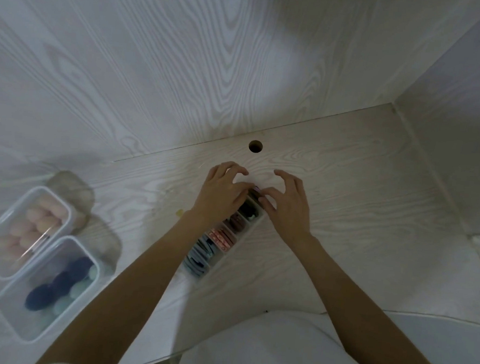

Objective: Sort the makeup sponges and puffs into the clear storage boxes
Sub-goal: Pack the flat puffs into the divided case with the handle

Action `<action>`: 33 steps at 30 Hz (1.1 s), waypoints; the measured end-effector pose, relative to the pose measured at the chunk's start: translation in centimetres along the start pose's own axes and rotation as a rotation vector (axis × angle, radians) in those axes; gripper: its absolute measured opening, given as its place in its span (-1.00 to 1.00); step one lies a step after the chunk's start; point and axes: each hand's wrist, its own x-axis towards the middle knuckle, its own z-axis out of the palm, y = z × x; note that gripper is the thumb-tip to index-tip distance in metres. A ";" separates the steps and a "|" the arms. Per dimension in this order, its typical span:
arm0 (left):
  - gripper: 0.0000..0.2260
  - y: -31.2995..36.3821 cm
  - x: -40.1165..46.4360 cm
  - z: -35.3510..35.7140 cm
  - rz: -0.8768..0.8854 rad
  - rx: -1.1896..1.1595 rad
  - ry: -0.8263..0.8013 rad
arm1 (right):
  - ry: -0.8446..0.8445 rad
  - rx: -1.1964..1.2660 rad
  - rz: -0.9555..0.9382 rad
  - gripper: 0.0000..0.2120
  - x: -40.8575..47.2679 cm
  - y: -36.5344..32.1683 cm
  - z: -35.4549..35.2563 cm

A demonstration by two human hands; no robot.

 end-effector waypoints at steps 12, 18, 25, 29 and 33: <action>-0.71 0.3 -2.3 -1.0 -0.247 -0.285 0.114 | -0.142 -0.037 -0.078 -0.82 1.4 0.1 -0.5; -0.61 -3.7 -6.0 -2.1 -0.590 -0.242 0.129 | -0.278 -0.135 -0.063 -0.85 2.2 0.4 -0.5; -0.60 -7.1 -7.2 -2.8 -0.938 -0.206 -0.152 | -0.296 0.230 0.112 -0.62 1.0 -0.6 -1.2; -0.67 -6.7 -7.2 -4.4 -0.879 -0.194 -0.220 | -0.410 0.411 0.232 -0.52 0.0 -1.1 -2.0; -0.74 -3.7 -7.3 -8.6 -0.774 -0.248 0.067 | -0.340 0.712 0.519 -0.59 -0.4 -0.6 -2.2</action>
